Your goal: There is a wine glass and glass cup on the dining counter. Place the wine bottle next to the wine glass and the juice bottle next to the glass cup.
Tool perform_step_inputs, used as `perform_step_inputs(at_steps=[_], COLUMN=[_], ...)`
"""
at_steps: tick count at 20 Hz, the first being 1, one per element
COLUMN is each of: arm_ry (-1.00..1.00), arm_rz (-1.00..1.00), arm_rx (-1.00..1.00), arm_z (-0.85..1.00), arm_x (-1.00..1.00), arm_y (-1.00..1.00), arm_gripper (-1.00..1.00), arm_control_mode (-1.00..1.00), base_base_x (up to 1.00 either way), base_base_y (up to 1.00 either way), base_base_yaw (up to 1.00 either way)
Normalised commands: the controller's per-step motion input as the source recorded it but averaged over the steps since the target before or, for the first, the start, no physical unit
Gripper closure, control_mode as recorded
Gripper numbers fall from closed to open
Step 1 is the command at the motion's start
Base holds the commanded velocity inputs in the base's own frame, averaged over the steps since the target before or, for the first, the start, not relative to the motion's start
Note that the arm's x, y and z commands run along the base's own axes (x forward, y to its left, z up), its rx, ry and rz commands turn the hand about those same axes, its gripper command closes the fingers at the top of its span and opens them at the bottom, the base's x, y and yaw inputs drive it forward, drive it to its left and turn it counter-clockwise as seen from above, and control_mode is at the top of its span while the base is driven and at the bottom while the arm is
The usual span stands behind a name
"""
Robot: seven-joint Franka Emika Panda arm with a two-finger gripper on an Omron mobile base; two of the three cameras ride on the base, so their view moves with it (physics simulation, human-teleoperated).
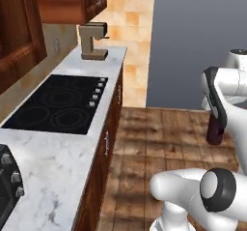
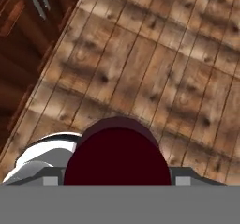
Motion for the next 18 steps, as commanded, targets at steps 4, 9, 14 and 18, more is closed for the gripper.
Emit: perform_step_inputs(at_steps=[4,9,14,18], arm_ry=[0.0,0.0,0.0,0.0], arm_rz=[0.0,0.0,0.0,0.0], arm_rx=[0.0,0.0,0.0,0.0], arm_z=[0.0,0.0,0.0,0.0], arm_x=[0.0,0.0,0.0,0.0], arm_y=[0.0,0.0,0.0,0.0], arm_gripper=[1.0,1.0,1.0,1.0], arm_control_mode=[1.0,1.0,1.0,1.0], base_base_x=[0.0,0.0,0.0,0.04], base_base_y=[0.09,0.09,0.09,0.1], base_base_yaw=[-0.99,-0.99,-1.0,-0.95])
